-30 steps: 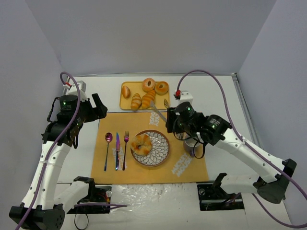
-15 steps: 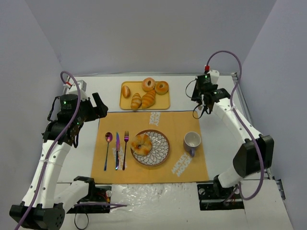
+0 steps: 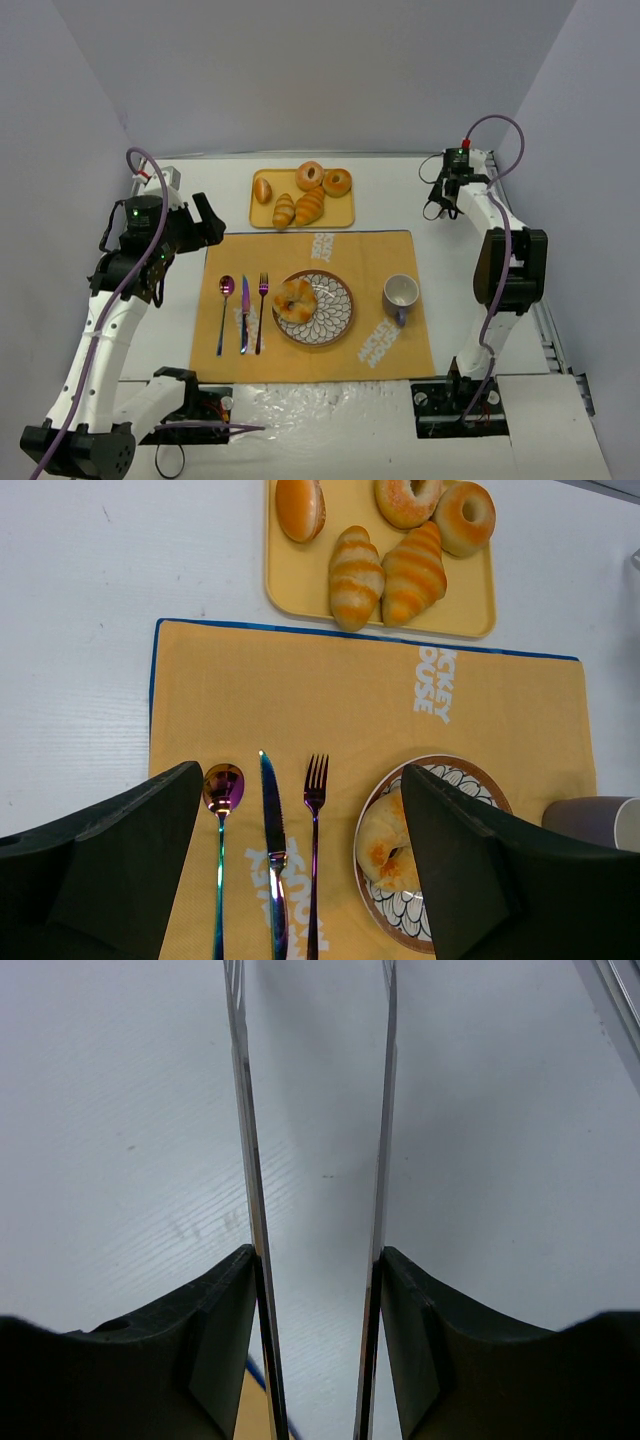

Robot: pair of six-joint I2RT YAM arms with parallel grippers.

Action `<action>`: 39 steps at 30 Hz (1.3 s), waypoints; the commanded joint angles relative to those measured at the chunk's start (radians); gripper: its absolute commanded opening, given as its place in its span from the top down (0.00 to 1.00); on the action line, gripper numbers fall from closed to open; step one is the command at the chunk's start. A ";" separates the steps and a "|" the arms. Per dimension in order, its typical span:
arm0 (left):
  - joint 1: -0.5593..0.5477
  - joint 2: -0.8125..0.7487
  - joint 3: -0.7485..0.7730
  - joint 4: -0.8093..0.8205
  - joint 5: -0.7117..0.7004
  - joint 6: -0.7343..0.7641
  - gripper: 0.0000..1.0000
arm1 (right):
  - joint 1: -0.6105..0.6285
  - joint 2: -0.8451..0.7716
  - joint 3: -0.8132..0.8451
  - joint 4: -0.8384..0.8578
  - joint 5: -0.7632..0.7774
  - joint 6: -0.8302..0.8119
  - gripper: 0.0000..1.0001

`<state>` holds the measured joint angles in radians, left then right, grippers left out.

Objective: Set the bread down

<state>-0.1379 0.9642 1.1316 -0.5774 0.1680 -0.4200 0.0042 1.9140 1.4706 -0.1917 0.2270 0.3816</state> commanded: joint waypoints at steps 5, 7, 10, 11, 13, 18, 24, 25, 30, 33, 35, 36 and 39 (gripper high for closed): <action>0.006 -0.009 0.013 0.069 0.010 -0.003 0.23 | -0.046 0.123 0.049 0.124 -0.038 -0.026 0.48; 0.006 -0.004 0.014 0.070 0.012 -0.003 0.23 | -0.051 0.139 0.039 0.135 -0.043 -0.021 0.47; 0.005 -0.001 0.014 0.068 0.013 -0.003 0.23 | -0.056 0.167 0.033 0.146 -0.057 -0.010 0.45; 0.005 0.000 0.013 0.068 0.012 -0.003 0.23 | -0.058 0.173 0.033 0.146 -0.063 -0.004 0.43; 0.006 0.000 0.014 0.069 0.011 -0.003 0.23 | -0.058 0.190 0.034 0.146 -0.068 -0.004 0.41; 0.006 0.001 0.014 0.070 0.009 -0.003 0.23 | -0.058 0.207 0.027 0.146 -0.067 0.000 0.33; 0.006 0.001 0.014 0.068 0.008 -0.002 0.23 | -0.058 0.207 0.030 0.134 -0.073 0.003 0.24; 0.006 0.001 0.014 0.068 0.008 -0.002 0.23 | -0.058 0.203 0.030 0.130 -0.071 0.005 0.22; 0.006 0.001 0.014 0.068 0.008 -0.002 0.23 | -0.058 0.146 0.018 0.114 -0.065 0.009 0.16; 0.006 -0.001 0.013 0.067 0.008 -0.002 0.23 | -0.051 0.058 -0.009 0.112 -0.069 0.009 0.05; 0.006 0.001 0.013 0.067 0.007 -0.002 0.23 | -0.038 -0.001 -0.028 0.113 -0.067 0.003 0.00; 0.006 0.002 0.013 0.068 0.007 -0.002 0.23 | -0.027 -0.049 -0.042 0.113 -0.067 0.000 0.00; 0.006 0.002 0.013 0.068 0.005 -0.002 0.23 | -0.010 -0.148 -0.076 0.113 -0.087 -0.004 0.00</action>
<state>-0.1379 0.9668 1.1316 -0.5774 0.1680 -0.4206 -0.0343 1.9851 1.4066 -0.1053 0.1484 0.3799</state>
